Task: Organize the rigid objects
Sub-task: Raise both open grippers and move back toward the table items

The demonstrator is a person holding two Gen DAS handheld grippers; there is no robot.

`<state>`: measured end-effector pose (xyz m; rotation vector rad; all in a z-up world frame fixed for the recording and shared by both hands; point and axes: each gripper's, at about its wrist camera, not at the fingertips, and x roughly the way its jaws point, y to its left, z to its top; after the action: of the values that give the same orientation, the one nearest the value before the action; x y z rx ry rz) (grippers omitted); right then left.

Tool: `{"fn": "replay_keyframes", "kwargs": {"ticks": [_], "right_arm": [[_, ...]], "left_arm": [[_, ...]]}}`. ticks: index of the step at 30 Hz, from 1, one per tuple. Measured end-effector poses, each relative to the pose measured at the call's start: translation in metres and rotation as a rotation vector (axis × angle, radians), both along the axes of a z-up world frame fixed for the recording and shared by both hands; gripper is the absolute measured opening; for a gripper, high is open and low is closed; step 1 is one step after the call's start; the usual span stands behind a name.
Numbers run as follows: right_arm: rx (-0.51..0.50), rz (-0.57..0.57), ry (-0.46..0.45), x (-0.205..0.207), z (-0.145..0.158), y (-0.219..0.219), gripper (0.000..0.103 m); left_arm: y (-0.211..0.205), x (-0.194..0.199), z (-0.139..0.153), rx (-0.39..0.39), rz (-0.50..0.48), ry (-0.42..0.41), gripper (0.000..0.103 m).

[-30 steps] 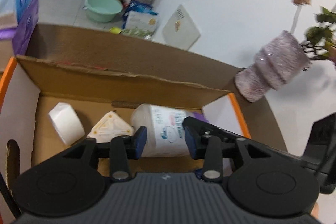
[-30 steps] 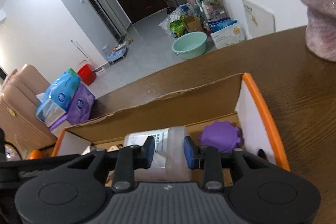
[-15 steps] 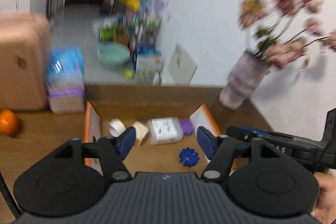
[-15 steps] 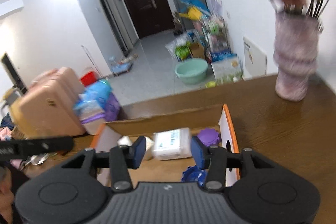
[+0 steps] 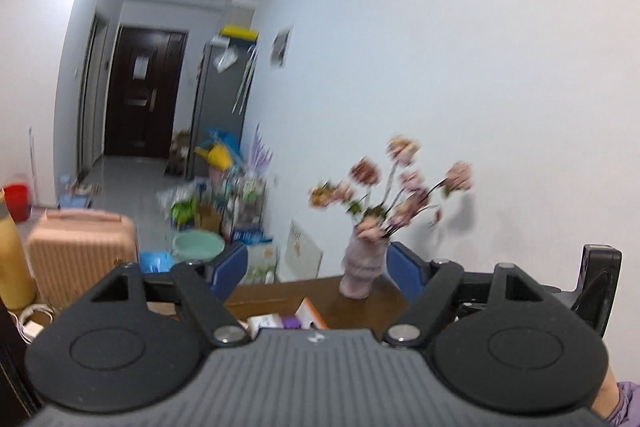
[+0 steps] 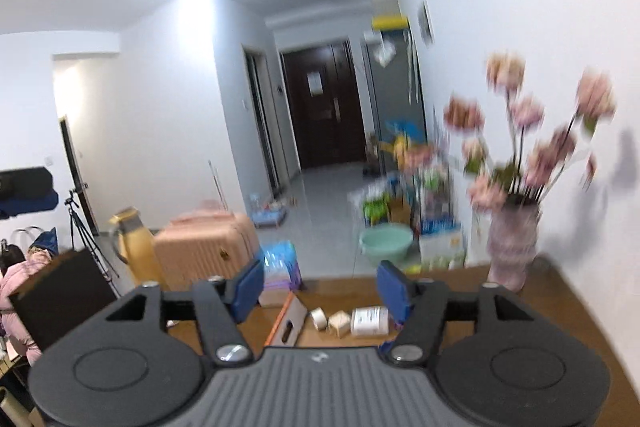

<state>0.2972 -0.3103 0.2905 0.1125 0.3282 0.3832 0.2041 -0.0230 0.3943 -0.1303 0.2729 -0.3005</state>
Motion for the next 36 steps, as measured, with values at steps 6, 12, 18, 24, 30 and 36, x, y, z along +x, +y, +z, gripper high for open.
{"fn": "replay_keyframes", "kwargs": {"ticks": [6, 12, 18, 24, 30, 36], "right_arm": [[-0.105, 0.022, -0.127, -0.066, 0.040, -0.006, 0.069], [-0.119, -0.006, -0.061, -0.049, 0.054, -0.013, 0.070], [-0.131, -0.035, -0.035, -0.052, 0.061, -0.020, 0.070], [-0.187, -0.007, 0.042, -0.087, 0.061, -0.031, 0.071], [-0.255, 0.070, 0.143, -0.125, 0.054, -0.030, 0.071], [-0.253, 0.078, 0.074, -0.147, 0.058, -0.028, 0.087]], "left_arm": [[0.000, -0.066, 0.026, 0.078, -0.009, -0.128, 0.084], [0.002, -0.036, 0.005, 0.049, 0.009, -0.016, 0.084], [0.008, -0.057, 0.025, 0.018, 0.006, -0.057, 0.084], [-0.001, -0.102, 0.038, 0.166, 0.046, -0.030, 0.090], [-0.006, -0.117, 0.006, 0.330, 0.039, 0.063, 0.091], [0.000, -0.116, -0.009, 0.299, 0.009, 0.022, 0.100]]}}
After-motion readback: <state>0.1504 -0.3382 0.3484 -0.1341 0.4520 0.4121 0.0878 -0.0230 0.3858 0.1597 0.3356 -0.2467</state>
